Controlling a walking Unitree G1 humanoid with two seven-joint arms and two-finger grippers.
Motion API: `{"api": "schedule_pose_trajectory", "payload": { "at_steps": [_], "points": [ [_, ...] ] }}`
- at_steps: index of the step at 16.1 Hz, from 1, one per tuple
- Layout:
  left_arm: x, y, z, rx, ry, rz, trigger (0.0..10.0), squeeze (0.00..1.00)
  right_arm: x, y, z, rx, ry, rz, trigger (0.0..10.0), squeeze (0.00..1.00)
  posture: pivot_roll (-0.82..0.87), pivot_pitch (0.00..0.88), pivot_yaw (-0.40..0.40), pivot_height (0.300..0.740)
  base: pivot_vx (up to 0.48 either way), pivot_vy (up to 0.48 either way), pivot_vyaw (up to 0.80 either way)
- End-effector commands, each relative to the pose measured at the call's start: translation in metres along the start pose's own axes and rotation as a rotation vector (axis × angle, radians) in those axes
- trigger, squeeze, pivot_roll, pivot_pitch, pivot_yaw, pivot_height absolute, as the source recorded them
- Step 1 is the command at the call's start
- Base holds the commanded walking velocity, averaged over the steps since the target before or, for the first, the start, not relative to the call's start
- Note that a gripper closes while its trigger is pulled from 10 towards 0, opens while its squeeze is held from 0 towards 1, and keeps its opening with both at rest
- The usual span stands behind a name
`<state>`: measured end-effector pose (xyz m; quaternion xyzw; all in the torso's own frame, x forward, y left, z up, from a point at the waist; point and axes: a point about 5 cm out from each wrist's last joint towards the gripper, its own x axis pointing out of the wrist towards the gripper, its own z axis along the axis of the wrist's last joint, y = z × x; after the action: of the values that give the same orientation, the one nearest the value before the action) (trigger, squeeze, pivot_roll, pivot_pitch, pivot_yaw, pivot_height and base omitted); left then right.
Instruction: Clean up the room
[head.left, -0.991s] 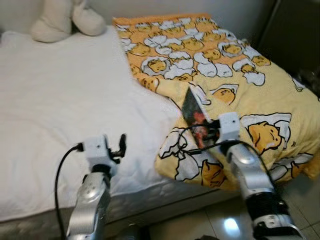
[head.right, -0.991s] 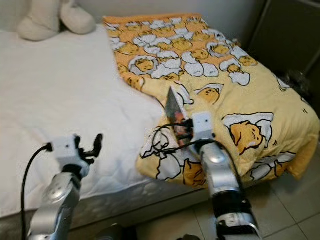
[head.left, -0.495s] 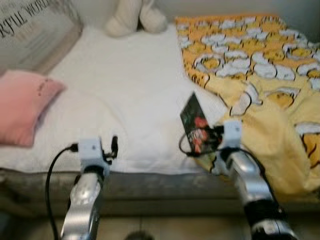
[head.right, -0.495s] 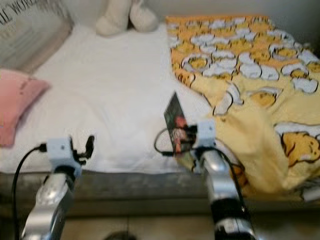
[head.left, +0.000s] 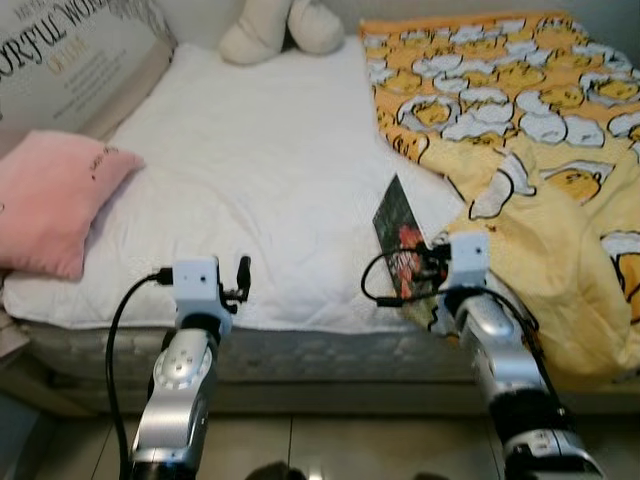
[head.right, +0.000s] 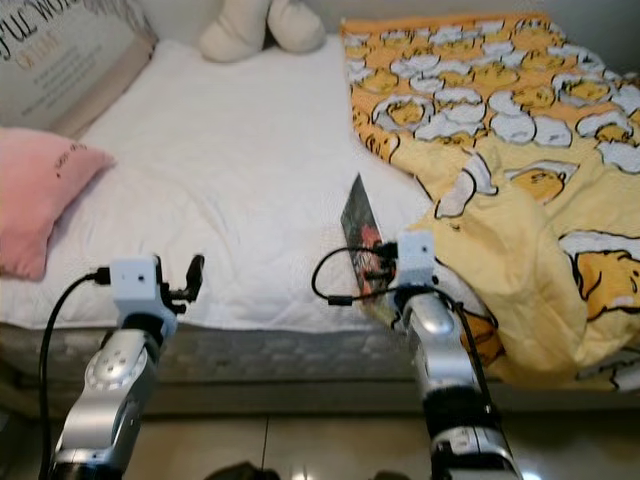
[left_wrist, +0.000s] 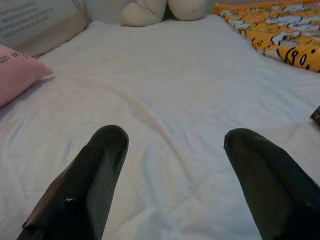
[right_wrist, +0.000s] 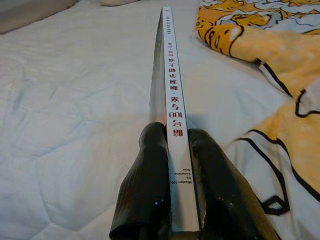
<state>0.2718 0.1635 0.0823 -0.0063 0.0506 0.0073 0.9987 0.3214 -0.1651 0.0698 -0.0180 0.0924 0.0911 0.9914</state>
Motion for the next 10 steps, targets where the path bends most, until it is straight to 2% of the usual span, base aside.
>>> {"api": "schedule_pose_trajectory", "payload": {
  "at_steps": [1, 3, 4, 5, 7, 10],
  "points": [
    [0.002, 0.002, 0.003, 0.000, -0.014, 0.004, 10.0, 0.00, 0.006, 0.006, 0.012, -0.013, -0.052, 0.017, 10.0, 0.00, -0.15, 0.000, 0.118, 0.740, 0.000, 0.480, 0.00],
    [0.003, -0.001, 0.003, -0.014, -0.014, -0.001, 10.0, 0.00, 0.007, 0.010, 0.014, -0.017, -0.060, 0.029, 10.0, 0.00, -0.15, 0.000, 0.118, 0.740, 0.000, 0.480, 0.00],
    [0.004, 0.001, -0.001, -0.106, 0.003, 0.035, 10.0, 0.00, 0.008, 0.010, 0.018, -0.017, -0.077, 0.021, 10.0, 0.00, -0.14, 0.000, 0.111, 0.740, 0.000, 0.480, 0.00],
    [0.005, 0.002, -0.003, -0.136, 0.005, 0.046, 10.0, 0.00, 0.009, 0.010, 0.021, -0.020, -0.090, 0.012, 10.0, 0.00, -0.14, 0.000, 0.111, 0.740, 0.000, 0.480, 0.00],
    [0.009, 0.013, 0.002, -0.105, -0.078, 0.069, 10.0, 0.00, 0.006, 0.004, 0.040, -0.086, -0.173, -0.004, 10.0, 0.00, -0.16, 0.000, 0.091, 0.740, 0.000, 0.480, 0.00],
    [0.007, 0.011, 0.009, -0.110, -0.116, 0.035, 10.0, 0.00, 0.003, -0.002, 0.040, -0.124, -0.163, 0.007, 10.0, 0.00, -0.17, 0.000, 0.070, 0.740, 0.000, 0.480, 0.00]
  ]
}}
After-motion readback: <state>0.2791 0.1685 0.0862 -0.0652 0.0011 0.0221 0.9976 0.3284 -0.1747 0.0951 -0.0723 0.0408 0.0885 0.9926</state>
